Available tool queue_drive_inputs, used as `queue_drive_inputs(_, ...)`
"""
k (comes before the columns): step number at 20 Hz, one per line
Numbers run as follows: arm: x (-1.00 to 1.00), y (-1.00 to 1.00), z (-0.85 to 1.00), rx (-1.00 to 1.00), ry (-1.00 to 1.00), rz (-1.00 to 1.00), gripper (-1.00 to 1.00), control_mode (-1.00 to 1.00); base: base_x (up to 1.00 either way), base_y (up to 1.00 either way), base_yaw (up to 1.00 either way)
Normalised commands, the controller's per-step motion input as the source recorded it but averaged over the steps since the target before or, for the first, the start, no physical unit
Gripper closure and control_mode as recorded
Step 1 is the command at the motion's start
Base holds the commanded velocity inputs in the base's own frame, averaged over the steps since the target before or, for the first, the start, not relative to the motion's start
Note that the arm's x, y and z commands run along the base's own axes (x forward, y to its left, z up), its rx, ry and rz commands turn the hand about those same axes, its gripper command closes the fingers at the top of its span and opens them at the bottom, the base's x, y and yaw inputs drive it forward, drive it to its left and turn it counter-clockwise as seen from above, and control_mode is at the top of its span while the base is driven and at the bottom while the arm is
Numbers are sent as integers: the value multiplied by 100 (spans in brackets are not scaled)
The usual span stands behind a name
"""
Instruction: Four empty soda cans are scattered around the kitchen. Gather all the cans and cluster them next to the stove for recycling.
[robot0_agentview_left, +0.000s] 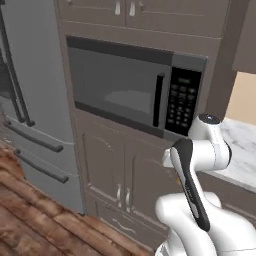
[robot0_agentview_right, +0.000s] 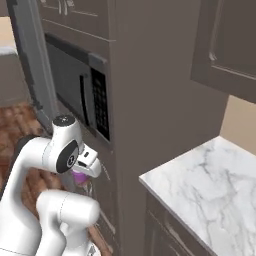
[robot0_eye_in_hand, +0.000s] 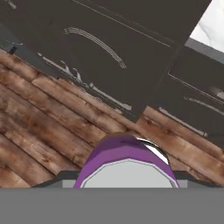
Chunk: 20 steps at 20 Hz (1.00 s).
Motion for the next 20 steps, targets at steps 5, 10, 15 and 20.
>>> queue_drive_inputs(5,0,0,0,0,0,0,100,100,-5,16,50)
queue_drive_inputs(10,0,0,0,0,0,0,100,100,-3,17,49)
queue_drive_inputs(15,0,0,0,0,0,0,100,100,0,16,48)
queue_drive_inputs(20,0,0,0,0,0,0,100,100,0,18,47)
